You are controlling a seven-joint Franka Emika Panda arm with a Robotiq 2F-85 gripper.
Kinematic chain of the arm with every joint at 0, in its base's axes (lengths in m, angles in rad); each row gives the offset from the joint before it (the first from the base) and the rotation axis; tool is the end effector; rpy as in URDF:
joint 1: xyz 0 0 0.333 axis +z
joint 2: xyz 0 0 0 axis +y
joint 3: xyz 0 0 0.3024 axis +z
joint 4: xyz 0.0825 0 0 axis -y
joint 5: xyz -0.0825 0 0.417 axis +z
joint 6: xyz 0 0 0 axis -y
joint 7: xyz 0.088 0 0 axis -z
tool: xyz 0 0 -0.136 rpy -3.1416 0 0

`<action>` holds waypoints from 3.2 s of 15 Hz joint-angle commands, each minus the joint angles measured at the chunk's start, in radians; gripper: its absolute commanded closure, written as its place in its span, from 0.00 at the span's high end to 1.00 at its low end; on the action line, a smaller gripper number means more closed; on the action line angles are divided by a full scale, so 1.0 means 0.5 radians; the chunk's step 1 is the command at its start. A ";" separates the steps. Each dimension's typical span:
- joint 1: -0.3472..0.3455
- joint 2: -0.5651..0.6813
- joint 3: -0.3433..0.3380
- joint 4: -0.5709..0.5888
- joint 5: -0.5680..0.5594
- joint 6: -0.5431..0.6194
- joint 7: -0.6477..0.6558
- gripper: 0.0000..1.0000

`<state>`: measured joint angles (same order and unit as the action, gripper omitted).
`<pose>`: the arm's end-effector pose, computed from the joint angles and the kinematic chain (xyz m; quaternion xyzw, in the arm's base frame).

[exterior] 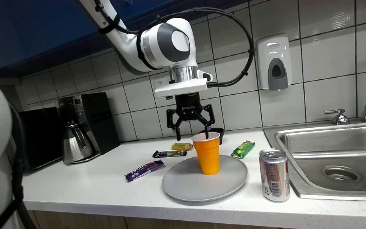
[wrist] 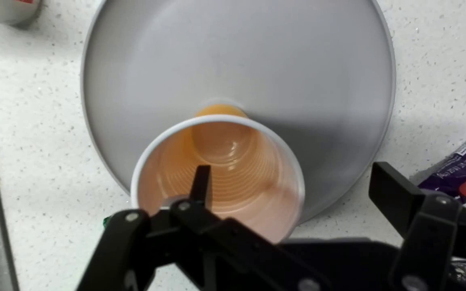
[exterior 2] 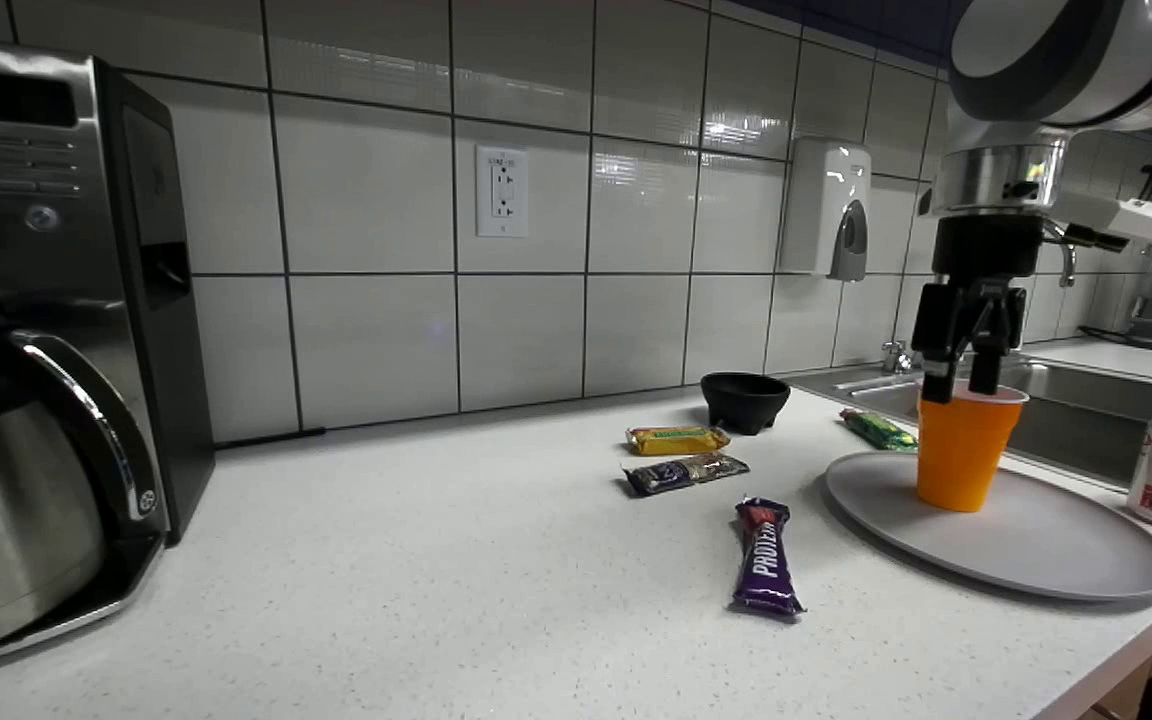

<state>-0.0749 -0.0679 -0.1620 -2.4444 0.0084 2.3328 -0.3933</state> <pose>0.4786 -0.1142 0.2565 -0.9969 -0.0754 0.0186 0.0149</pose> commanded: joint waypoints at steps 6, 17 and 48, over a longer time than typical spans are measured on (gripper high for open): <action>-0.017 0.070 0.061 0.000 0.075 0.020 0.001 1.00; -0.017 0.073 0.062 0.000 0.076 0.023 0.001 1.00; -0.019 0.084 0.068 0.017 -0.086 0.070 -0.028 0.25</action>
<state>-0.0733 -0.0247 -0.1380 -2.4435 -0.0127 2.3608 -0.4028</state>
